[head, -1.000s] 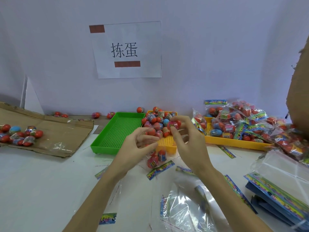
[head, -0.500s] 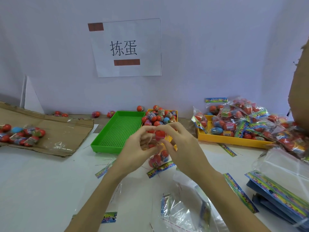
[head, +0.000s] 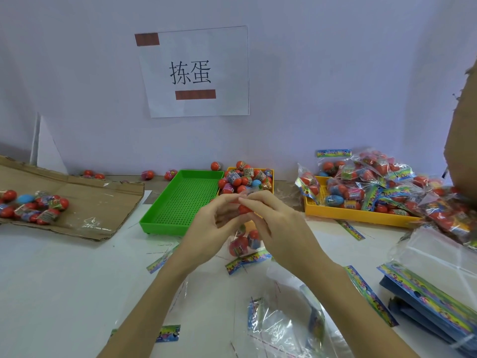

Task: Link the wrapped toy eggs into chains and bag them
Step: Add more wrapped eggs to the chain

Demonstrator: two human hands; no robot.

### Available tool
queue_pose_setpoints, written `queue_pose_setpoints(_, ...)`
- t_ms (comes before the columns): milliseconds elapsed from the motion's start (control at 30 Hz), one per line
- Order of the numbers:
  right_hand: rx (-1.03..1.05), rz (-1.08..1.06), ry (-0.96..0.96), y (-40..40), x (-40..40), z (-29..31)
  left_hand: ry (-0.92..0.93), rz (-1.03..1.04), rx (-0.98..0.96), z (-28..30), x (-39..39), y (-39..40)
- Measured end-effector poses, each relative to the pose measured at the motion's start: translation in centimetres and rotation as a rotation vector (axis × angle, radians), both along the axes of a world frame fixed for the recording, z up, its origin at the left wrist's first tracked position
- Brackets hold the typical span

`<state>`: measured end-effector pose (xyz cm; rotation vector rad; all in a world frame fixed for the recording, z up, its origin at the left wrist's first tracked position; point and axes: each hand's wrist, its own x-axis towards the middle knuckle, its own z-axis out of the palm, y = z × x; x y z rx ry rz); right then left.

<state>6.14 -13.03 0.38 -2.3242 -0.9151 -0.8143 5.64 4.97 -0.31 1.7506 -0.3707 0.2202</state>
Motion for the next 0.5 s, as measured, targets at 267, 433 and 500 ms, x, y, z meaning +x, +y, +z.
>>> queue_pose_setpoints(267, -0.051, -0.006, 0.159, -0.08, 0.14, -0.25, -0.010, 0.002, 0.074, -0.32, 0.26, 0.19)
queue_pose_setpoints(433, 0.081, -0.030, 0.109, -0.44, -0.08, 0.48, 0.022, -0.020, 0.023, -0.08, 0.12, 0.16)
queue_pose_setpoints(500, 0.229, -0.079, 0.064, -0.55, 0.02, 0.69, 0.038, -0.027, -0.011, -0.04, 0.04, 0.21)
